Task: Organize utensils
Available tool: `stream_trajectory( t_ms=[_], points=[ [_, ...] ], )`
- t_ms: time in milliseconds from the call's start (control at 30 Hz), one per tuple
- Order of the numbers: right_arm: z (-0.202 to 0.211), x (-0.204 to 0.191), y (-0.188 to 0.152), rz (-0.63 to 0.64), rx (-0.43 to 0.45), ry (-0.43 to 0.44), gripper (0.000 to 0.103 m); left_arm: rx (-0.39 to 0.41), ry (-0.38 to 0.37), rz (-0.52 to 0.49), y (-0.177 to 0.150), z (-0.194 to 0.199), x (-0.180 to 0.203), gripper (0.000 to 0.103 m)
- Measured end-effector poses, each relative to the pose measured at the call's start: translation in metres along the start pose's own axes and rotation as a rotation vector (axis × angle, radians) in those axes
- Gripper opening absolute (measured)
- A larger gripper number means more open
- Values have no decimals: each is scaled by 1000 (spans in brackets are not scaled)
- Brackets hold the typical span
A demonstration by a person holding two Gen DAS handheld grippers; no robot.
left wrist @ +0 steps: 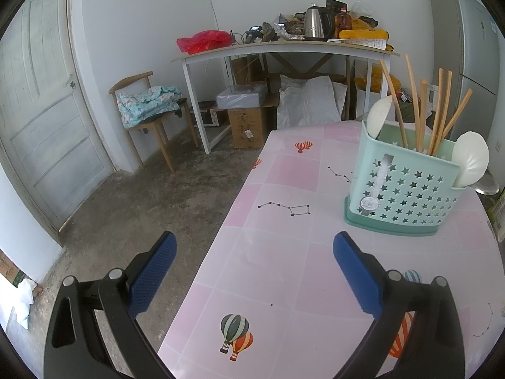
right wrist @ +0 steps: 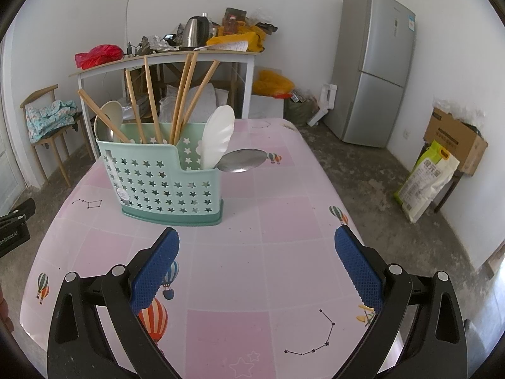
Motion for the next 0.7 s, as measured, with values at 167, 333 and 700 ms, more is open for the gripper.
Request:
stream_trajectory(
  t_ms=[167, 333, 700],
  points=[
    [0, -1, 1, 4, 3, 1, 95, -1, 0, 1, 0, 0, 0, 97],
    [0, -1, 1, 6, 3, 1, 95, 0, -1, 1, 0, 1, 0, 97],
    [0, -1, 2, 8, 3, 2, 95, -3, -2, 2, 0, 0, -1, 97]
  ],
)
Point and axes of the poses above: each gripper's, at about its wrist camera, not at the fingertips, and z roughly against the way its jaws point, x to its right, y to its top, the point moved 5 cm from there along -z, roughly the way its jaws point, and after that the axes turned 14 degrees about x, right-handed, at the moved point
